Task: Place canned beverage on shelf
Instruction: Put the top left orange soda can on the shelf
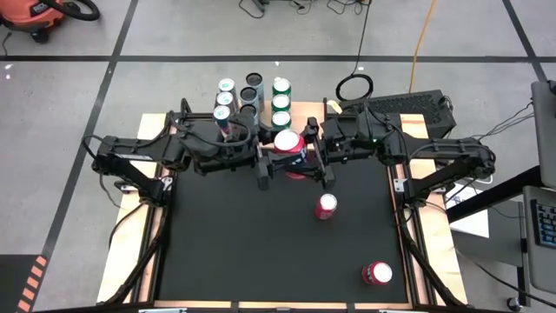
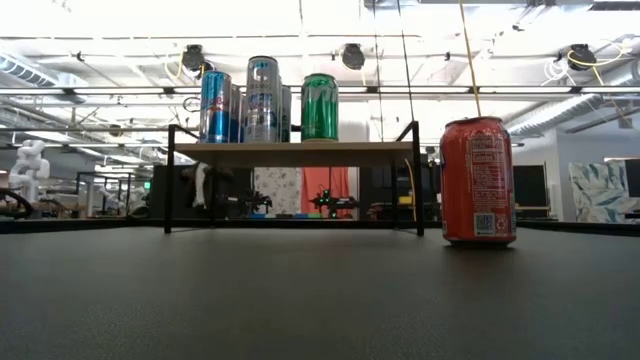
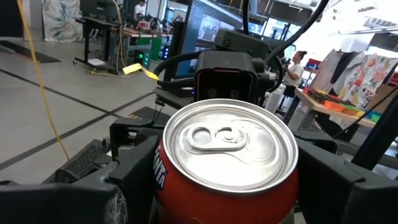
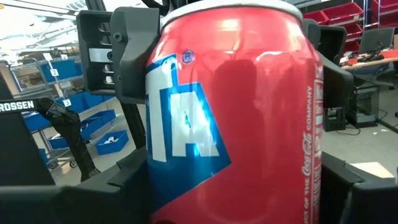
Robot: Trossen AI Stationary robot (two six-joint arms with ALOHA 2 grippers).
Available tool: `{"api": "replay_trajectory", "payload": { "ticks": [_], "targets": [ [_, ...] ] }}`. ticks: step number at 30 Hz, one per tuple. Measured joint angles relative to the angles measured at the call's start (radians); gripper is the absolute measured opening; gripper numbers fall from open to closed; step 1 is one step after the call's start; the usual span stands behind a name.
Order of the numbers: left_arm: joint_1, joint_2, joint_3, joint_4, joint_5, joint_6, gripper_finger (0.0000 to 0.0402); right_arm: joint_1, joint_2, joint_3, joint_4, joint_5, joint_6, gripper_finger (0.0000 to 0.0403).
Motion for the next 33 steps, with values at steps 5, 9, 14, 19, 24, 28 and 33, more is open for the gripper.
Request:
{"api": "replay_trajectory", "payload": {
  "ticks": [5,9,14,19,24,28,33],
  "targets": [
    [0.0,0.001,0.0,-0.005,0.003,-0.004,0.0289,0.0,-0.002,0.0,-0.026,-0.001,0.015,0.0279],
    [0.0,0.002,-0.001,-0.012,0.021,0.007,0.0289,0.0,-0.001,0.0,-0.065,-0.006,0.073,0.0306],
    [-0.001,0.002,-0.001,-0.021,0.024,0.019,0.0289,0.0,-0.001,0.0,-0.111,-0.007,0.118,0.0363],
    [-0.001,0.002,-0.001,-0.064,0.05,0.016,0.0289,-0.001,-0.005,-0.001,-0.2,-0.023,0.129,0.0392],
    [0.0,0.002,-0.001,-0.074,0.069,0.015,0.0289,0.0,-0.017,-0.001,-0.28,-0.024,0.117,0.0395],
    [0.0,0.002,-0.001,-0.079,0.072,0.014,0.0289,0.0,-0.023,-0.001,-0.328,-0.026,0.101,0.0395],
    [0.0,0.001,-0.001,-0.088,0.072,0.009,0.0289,-0.001,-0.031,-0.001,-0.375,-0.026,0.083,0.0395]
  ]
}}
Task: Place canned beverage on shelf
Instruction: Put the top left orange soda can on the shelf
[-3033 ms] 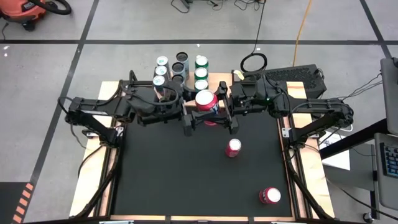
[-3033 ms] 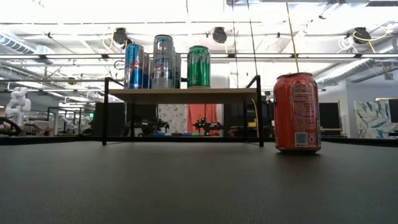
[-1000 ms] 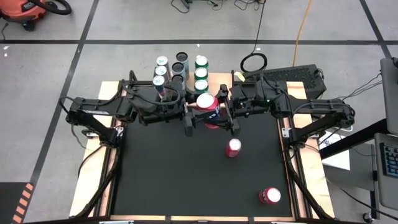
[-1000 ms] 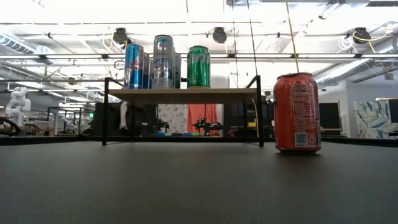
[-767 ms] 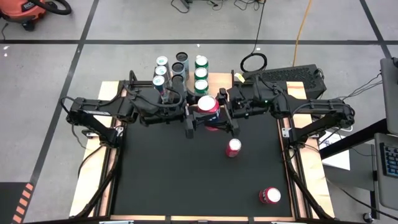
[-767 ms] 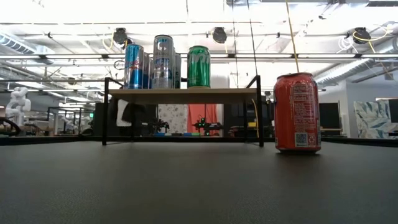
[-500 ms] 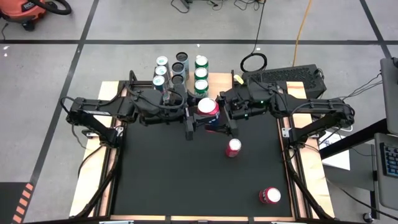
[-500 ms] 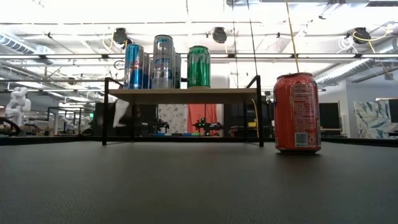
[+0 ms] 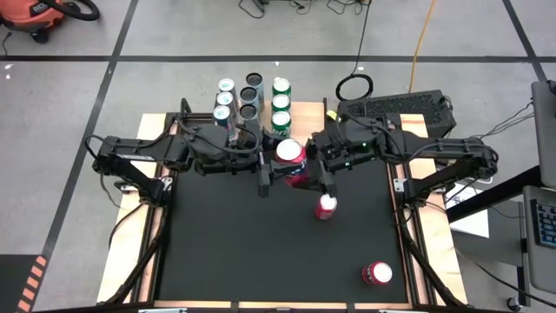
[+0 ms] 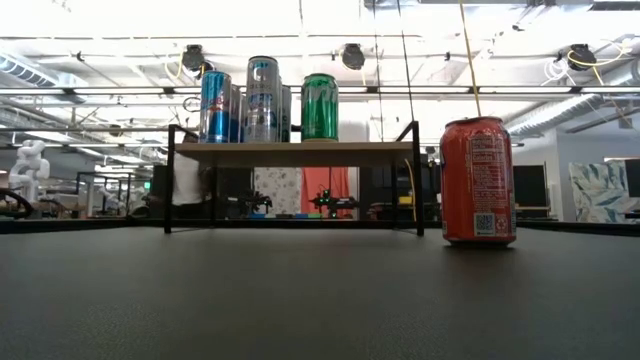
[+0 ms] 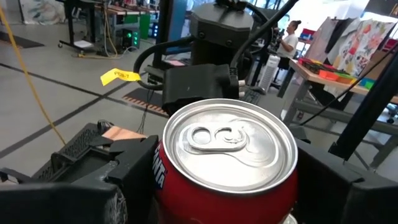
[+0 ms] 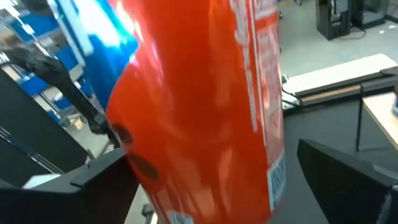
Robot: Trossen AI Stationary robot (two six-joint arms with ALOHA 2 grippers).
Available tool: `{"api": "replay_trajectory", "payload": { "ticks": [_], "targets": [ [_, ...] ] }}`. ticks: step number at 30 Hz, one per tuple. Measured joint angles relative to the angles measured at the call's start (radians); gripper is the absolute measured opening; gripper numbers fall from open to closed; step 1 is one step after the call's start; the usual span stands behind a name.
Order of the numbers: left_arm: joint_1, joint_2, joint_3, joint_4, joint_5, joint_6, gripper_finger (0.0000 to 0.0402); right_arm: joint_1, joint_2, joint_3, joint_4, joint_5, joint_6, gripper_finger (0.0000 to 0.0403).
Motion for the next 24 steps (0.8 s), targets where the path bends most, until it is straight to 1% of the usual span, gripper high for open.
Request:
{"api": "replay_trajectory", "payload": {
  "ticks": [5,12,18,20,24],
  "targets": [
    [0.0,-0.001,0.0,-0.026,0.003,-0.011,0.0289,0.0,-0.012,-0.001,-0.063,0.0,-0.01,0.0396],
    [-0.002,-0.002,0.001,-0.033,0.069,-0.032,0.0289,-0.001,-0.029,-0.003,-0.236,0.005,-0.031,0.0396],
    [-0.001,-0.005,0.003,-0.034,0.068,-0.025,0.0289,-0.001,-0.027,-0.002,-0.345,0.002,-0.047,0.0396],
    [0.005,-0.005,0.003,-0.04,0.06,-0.024,0.0289,-0.001,-0.031,-0.003,-0.369,-0.018,-0.051,0.0396],
    [0.011,0.003,0.003,-0.036,0.06,-0.002,0.0289,-0.002,-0.058,-0.003,-0.388,-0.091,-0.07,0.0396]
  ]
}}
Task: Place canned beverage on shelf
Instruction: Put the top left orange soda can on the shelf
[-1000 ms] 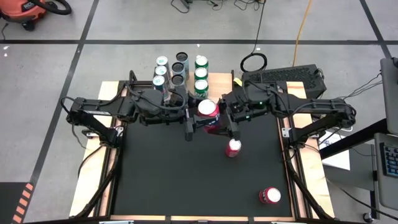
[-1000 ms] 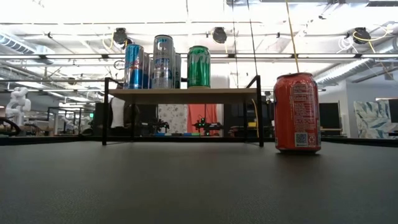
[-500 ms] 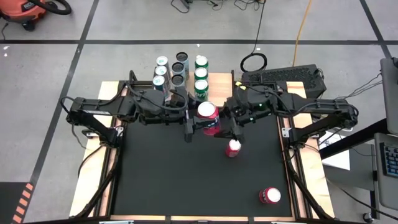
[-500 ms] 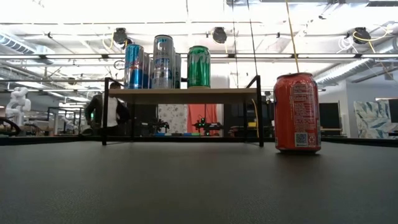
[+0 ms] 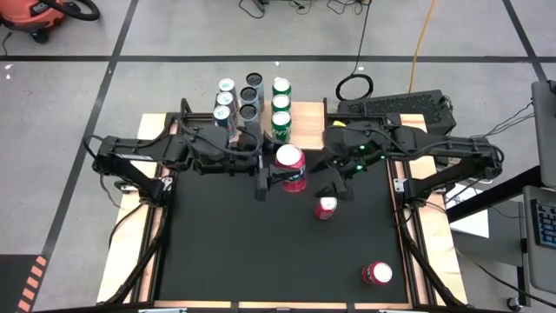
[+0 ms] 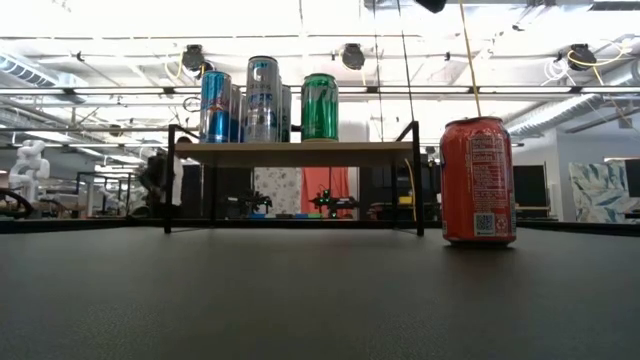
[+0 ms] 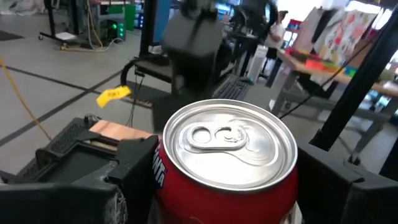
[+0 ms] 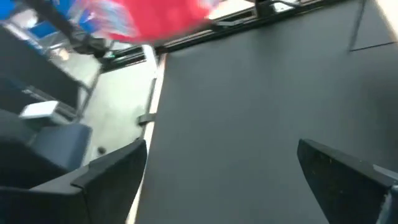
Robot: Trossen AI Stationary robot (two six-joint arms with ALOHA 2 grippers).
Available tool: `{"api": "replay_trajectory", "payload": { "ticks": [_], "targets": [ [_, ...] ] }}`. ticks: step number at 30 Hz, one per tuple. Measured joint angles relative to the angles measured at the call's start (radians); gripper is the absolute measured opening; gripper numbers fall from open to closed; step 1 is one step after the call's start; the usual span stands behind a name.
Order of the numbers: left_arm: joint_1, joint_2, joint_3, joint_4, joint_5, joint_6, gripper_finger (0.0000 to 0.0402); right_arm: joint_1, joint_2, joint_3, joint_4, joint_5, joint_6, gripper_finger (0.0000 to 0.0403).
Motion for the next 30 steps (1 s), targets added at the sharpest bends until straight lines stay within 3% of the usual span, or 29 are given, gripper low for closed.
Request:
{"api": "replay_trajectory", "payload": {
  "ticks": [6,15,22,30],
  "targets": [
    [0.005,0.015,0.0,0.008,-0.003,0.035,0.0289,0.0,-0.105,0.0,-0.026,-0.009,-0.016,0.0396],
    [0.006,0.084,0.0,0.005,0.017,0.036,0.0289,0.0,-0.234,0.001,0.034,0.072,0.01,0.0396],
    [0.006,0.129,0.0,0.046,0.017,0.039,0.0289,0.007,-0.252,0.002,0.01,0.068,0.012,0.0396],
    [-0.001,0.138,-0.001,0.114,0.011,0.143,0.0289,0.022,-0.225,0.002,0.007,0.065,-0.049,0.0396]
  ]
}}
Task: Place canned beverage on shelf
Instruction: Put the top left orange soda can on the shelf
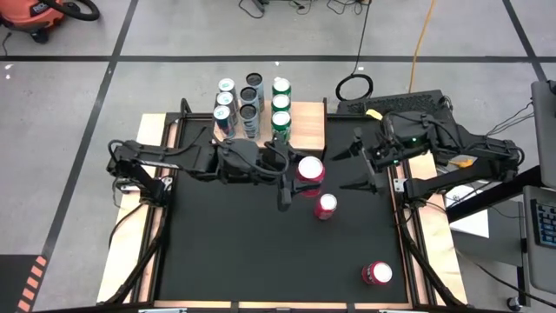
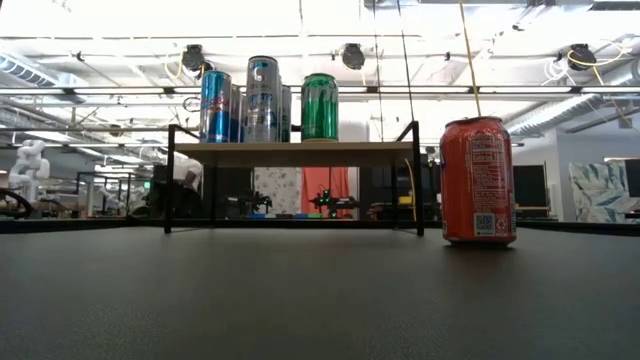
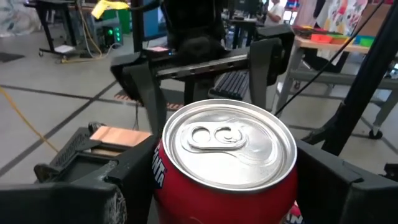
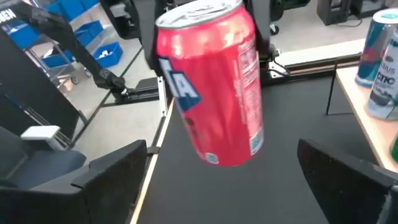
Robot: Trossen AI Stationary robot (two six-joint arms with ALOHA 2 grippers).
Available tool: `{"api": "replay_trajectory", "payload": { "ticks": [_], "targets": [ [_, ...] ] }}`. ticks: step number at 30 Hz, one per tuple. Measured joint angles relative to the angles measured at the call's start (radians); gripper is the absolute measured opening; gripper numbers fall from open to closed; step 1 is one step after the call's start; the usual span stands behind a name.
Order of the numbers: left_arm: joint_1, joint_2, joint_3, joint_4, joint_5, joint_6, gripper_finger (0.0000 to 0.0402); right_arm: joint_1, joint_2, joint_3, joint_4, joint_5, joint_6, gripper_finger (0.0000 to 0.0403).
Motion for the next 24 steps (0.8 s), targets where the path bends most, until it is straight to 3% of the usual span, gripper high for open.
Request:
{"api": "replay_trajectory", "payload": {
  "ticks": [11,24],
  "targets": [
    [0.0,0.0,0.0,-0.008,0.009,-0.008,0.0289,0.0,0.09,0.0,0.088,-0.004,-0.016,0.0397],
    [0.0,0.0,0.0,-0.005,0.024,-0.004,0.0289,0.0,0.15,0.001,0.189,-0.081,0.006,0.04]
  ]
}}
